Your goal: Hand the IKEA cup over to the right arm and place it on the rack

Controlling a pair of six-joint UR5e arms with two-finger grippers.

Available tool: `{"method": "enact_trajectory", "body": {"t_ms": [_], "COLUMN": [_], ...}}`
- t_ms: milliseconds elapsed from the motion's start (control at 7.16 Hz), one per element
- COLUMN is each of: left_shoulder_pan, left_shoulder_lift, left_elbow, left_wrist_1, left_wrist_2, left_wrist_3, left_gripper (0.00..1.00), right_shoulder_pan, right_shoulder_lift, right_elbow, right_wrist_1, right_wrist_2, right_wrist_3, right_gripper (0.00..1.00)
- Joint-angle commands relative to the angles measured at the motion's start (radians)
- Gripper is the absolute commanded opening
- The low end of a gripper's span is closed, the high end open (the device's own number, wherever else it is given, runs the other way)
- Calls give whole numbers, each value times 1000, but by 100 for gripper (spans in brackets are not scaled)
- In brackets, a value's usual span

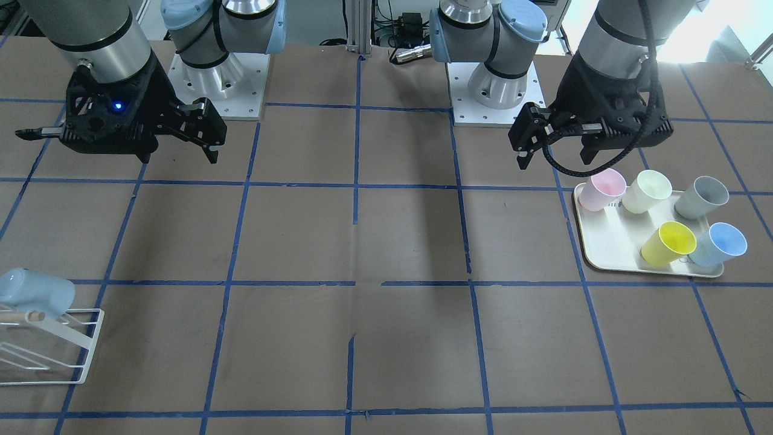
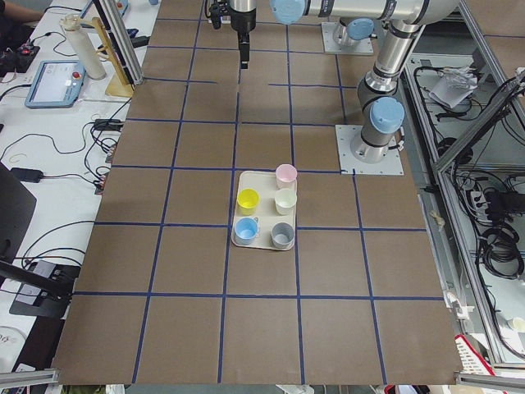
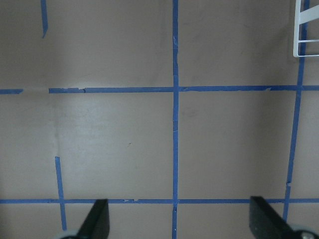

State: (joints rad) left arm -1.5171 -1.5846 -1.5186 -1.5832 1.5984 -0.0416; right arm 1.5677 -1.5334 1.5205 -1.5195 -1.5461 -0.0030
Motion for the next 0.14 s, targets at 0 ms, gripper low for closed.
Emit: {"method": "enact_trajectory", "body": {"t_ms": [0], "left_shoulder_pan": [2], "left_shoulder_lift": [-2], "left_elbow": [0], "left_wrist_1": [6], "left_wrist_2": [0], "left_wrist_3": [-1], "left_gripper": [100], "right_shoulder_pan": [0], "right_shoulder_lift": [-1], "right_elbow": [-2], "right_wrist_1": [4], "right_wrist_2": [3], "right_wrist_3": [-2], "right_gripper": [100]}}
